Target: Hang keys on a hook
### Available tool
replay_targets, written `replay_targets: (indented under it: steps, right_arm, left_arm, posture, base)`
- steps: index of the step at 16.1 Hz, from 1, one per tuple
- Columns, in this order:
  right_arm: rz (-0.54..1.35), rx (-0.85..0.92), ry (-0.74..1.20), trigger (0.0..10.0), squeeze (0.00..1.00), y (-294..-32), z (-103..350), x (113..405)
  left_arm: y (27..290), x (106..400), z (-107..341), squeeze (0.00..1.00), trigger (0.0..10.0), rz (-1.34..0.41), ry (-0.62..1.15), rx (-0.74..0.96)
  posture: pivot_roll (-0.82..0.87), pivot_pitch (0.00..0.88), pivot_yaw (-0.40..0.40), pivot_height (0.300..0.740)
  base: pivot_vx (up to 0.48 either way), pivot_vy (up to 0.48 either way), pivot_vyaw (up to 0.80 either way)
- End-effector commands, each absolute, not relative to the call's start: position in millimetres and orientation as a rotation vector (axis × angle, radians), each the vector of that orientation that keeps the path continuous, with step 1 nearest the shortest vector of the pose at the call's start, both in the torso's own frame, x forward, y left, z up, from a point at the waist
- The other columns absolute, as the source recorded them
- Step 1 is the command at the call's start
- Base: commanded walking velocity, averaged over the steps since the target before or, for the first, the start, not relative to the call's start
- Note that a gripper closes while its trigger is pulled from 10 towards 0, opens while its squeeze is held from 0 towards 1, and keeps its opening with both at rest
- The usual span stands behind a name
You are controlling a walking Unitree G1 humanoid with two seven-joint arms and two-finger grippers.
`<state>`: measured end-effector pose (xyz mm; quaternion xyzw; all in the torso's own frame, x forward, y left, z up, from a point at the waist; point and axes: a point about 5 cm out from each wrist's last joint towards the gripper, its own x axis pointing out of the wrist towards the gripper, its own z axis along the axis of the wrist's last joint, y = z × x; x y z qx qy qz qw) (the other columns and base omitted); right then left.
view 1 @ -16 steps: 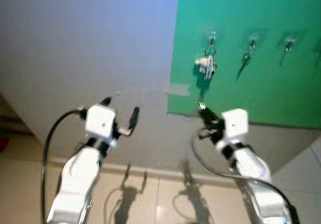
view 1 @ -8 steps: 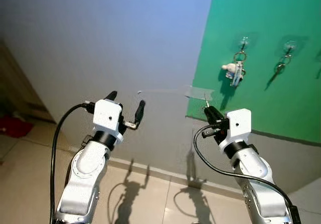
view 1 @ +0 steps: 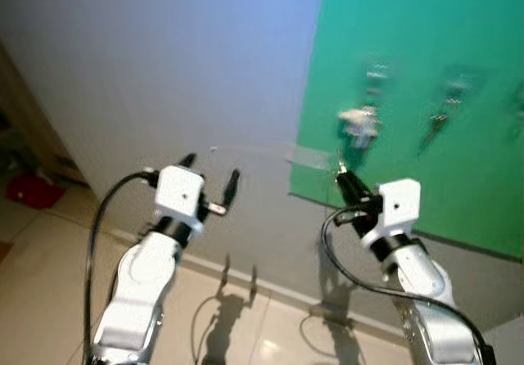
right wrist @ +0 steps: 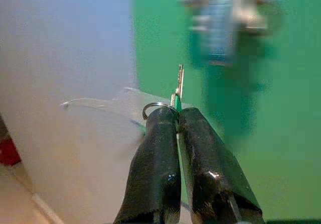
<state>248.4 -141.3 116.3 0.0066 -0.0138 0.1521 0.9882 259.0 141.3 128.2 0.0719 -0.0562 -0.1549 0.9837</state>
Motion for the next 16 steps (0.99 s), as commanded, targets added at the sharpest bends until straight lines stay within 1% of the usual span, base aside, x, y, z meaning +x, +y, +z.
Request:
replay_targets:
  steps: [1,4,5,6,8,11,14,16]
  right_arm:
    - [0.284,0.009,-0.058,10.0,0.0,-151.1,122.4,246.5]
    - [0.367,0.025,-0.046,10.0,0.0,-147.5,118.0,232.9]
    - [0.469,-0.011,-0.02,10.0,0.0,-142.8,111.5,221.5]
    - [0.506,-0.026,-0.012,10.0,0.0,-142.0,109.2,216.6]
    - [0.511,-0.02,-0.012,10.0,0.0,-147.0,109.6,211.3]
    - [0.505,0.005,-0.045,10.0,0.0,-147.2,116.9,210.5]
    - [0.508,0.025,-0.094,10.0,0.0,-140.8,127.1,216.1]
    - [0.502,0.037,-0.117,10.0,0.0,-136.1,135.0,221.3]
  left_arm:
    - [135.2,257.7,128.3,0.0,10.0,-0.334,-0.122,0.152]
    - [137.1,249.8,122.1,0.0,10.0,-0.365,-0.104,0.174]
    - [138.9,246.0,118.9,0.0,10.0,-0.384,-0.094,0.185]
    - [139.6,244.8,118.3,0.0,10.0,-0.387,-0.091,0.181]
    - [141.0,242.6,117.9,0.0,10.0,-0.401,-0.09,0.181]
    - [141.1,240.3,117.8,0.0,10.0,-0.419,-0.093,0.182]
    - [141.3,243.8,121.4,0.0,10.0,-0.42,-0.103,0.185]
    - [142.7,247.5,123.4,0.0,10.0,-0.408,-0.102,0.159]
  posture:
    - [-0.1,0.0,0.014,0.74]
    - [-0.09,0.0,0.009,0.74]
    - [-0.09,0.0,0.012,0.74]
    - [-0.09,0.0,0.013,0.74]
    - [-0.09,0.0,0.016,0.74]
    - [-0.09,0.0,0.017,0.74]
    - [-0.09,0.0,0.026,0.74]
    - [-0.09,0.0,0.029,0.74]
  base:
    - [0.0,-0.394,0.0]
    - [0.0,-0.396,0.0]
    - [0.0,-0.398,0.0]
    - [0.0,-0.398,0.0]
    - [0.0,-0.394,0.0]
    - [0.0,-0.387,0.0]
    - [0.0,-0.379,0.0]
    - [0.0,0.0,0.0]
